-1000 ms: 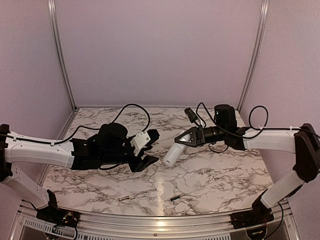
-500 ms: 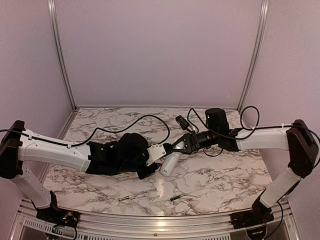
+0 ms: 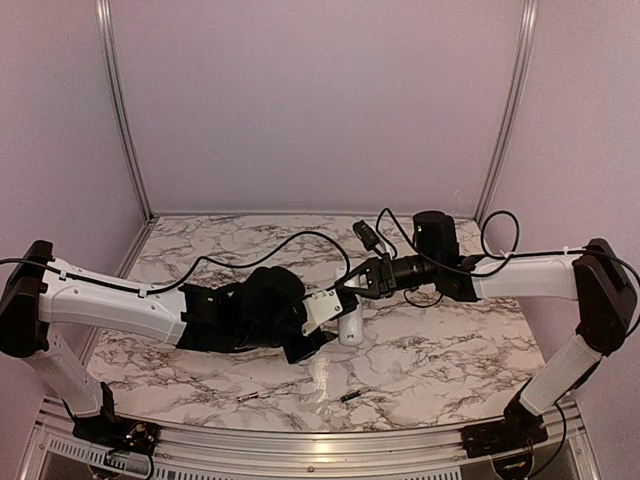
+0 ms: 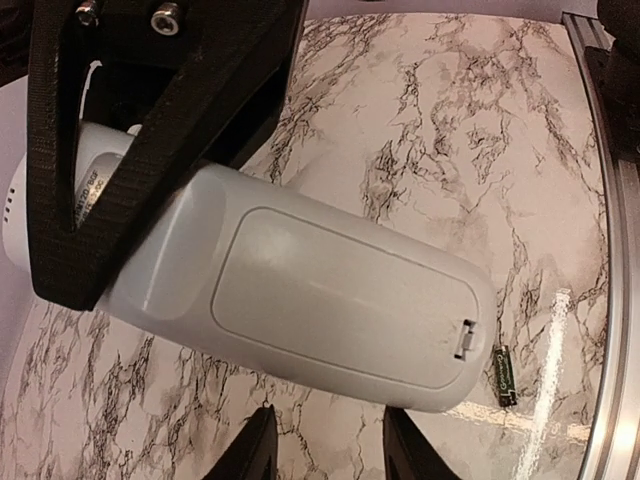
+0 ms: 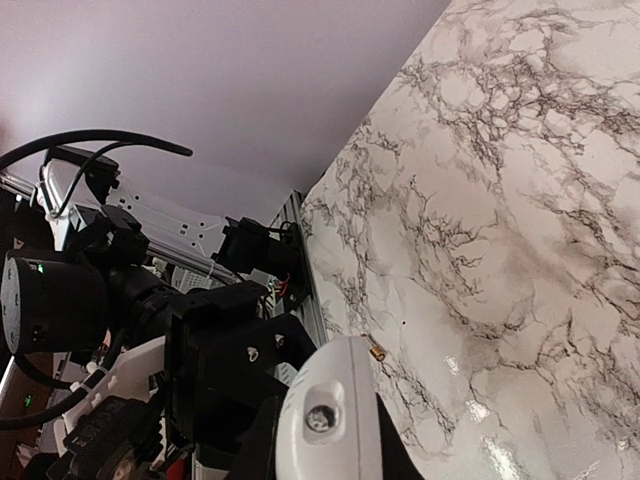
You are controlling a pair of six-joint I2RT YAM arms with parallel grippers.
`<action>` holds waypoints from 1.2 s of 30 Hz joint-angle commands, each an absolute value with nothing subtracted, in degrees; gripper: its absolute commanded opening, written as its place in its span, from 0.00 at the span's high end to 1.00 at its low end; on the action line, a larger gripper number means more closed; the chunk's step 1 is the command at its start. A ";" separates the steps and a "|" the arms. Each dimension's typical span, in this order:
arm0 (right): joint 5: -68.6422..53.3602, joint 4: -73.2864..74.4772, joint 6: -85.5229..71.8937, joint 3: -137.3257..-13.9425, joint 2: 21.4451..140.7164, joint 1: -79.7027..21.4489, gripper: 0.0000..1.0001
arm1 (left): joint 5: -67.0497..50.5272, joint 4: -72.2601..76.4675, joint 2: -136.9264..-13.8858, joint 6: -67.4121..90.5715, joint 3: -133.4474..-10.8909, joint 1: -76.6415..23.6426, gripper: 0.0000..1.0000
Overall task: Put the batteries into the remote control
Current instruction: Adjust the remote control, then remove the battery cover from the remote control.
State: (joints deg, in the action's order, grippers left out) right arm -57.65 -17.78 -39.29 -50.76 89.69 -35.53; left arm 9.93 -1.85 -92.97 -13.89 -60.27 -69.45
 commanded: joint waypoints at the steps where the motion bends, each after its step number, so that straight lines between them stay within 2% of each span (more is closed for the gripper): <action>1: -56.24 -19.27 -39.55 -52.75 89.71 -35.83 1.00 | 9.27 -0.70 -92.97 -12.46 -61.42 -69.54 0.62; 3: -55.40 -17.91 -38.71 -52.64 89.10 -35.40 1.00 | 9.87 -0.65 -91.51 -12.16 -60.42 -69.10 0.58; 8: -51.55 -18.79 -41.36 -49.93 88.60 -34.41 1.00 | 6.16 5.01 -83.53 -14.80 -53.07 -68.46 0.41; 12: -48.98 -26.09 -48.19 -46.01 89.56 -35.12 1.00 | 5.99 5.00 -82.11 -18.10 -52.26 -68.71 0.38; 25: -45.27 -35.13 -56.68 -42.01 94.22 -39.03 1.00 | 2.91 1.83 -86.44 -26.90 -53.83 -71.18 0.40; 36: -46.01 -37.61 -58.47 -42.75 96.51 -40.69 1.00 | 3.93 1.03 -89.53 -27.78 -55.93 -72.24 0.46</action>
